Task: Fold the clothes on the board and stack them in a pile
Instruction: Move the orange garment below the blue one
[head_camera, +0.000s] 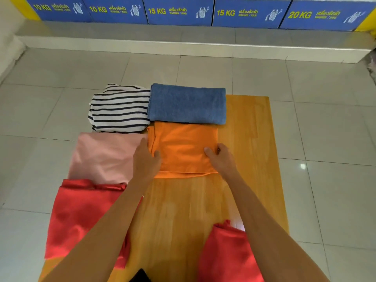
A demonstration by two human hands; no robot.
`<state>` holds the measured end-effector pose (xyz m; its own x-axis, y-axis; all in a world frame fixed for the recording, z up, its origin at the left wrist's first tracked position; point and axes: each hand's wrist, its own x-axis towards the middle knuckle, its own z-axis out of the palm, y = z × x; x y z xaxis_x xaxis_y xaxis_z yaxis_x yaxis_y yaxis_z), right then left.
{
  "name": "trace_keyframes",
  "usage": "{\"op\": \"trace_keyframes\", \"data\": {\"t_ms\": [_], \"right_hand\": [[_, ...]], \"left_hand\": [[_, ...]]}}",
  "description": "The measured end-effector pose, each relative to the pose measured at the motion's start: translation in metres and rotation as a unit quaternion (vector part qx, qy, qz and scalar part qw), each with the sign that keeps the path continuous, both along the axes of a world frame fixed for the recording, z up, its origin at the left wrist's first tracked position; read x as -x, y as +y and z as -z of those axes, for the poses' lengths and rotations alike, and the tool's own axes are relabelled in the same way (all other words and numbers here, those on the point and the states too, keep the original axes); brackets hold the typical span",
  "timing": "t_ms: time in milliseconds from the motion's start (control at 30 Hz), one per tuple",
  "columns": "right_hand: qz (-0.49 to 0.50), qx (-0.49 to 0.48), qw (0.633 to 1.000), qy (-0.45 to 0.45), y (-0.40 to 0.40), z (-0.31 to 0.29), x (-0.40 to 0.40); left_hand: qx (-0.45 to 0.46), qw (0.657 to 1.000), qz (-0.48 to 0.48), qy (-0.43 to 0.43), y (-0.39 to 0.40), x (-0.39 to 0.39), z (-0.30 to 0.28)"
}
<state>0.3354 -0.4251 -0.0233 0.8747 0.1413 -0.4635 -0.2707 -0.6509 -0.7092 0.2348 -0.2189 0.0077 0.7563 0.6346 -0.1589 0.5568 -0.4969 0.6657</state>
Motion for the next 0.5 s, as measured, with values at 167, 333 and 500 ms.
{"op": "trace_keyframes", "data": {"t_ms": [167, 333, 500], "right_hand": [[0.028, 0.018, 0.998, -0.059, -0.055, -0.018, 0.063], [0.083, 0.099, 0.986, -0.103, -0.131, -0.029, 0.14], [0.144, 0.226, 0.963, -0.036, -0.198, -0.035, 0.203]], "left_hand": [[0.025, 0.999, 0.024, 0.03, -0.047, 0.059, -0.007], [0.17, 0.947, 0.184, 0.203, -0.115, 0.12, 0.002], [0.262, 0.899, 0.25, 0.246, -0.164, 0.152, 0.01]]}}
